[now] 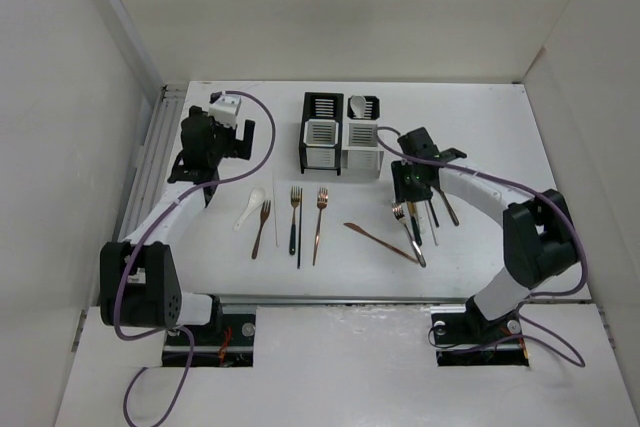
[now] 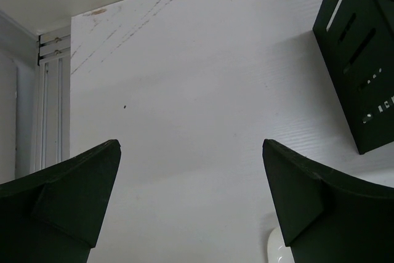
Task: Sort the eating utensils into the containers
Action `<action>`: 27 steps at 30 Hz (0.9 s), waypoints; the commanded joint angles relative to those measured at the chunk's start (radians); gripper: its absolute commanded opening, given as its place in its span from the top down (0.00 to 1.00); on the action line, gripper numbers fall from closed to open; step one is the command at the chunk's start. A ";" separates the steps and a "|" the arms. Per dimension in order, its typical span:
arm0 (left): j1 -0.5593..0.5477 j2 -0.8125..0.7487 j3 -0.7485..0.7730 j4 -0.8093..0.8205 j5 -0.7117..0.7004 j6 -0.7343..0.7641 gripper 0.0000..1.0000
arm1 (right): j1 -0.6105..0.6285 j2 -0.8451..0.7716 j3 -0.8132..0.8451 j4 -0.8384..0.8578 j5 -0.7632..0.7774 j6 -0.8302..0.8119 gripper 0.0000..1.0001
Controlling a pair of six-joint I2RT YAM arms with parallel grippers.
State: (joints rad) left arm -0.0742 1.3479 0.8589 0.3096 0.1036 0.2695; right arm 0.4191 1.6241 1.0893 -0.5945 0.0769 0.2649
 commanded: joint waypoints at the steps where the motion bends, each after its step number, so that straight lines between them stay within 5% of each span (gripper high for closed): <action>1: -0.013 -0.039 0.000 0.037 0.018 0.020 0.00 | -0.006 -0.075 0.011 0.010 0.010 0.054 0.53; 17: -0.044 -0.095 -0.055 -0.024 -0.016 0.042 0.00 | -0.140 0.009 -0.023 0.068 -0.022 -0.030 0.42; 27: -0.044 -0.104 -0.087 -0.063 0.005 0.115 0.00 | -0.140 0.063 -0.020 0.114 -0.032 -0.039 0.55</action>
State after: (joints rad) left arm -0.1165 1.2873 0.7780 0.2516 0.0978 0.3332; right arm 0.2760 1.6619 1.0454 -0.5323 0.0544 0.2337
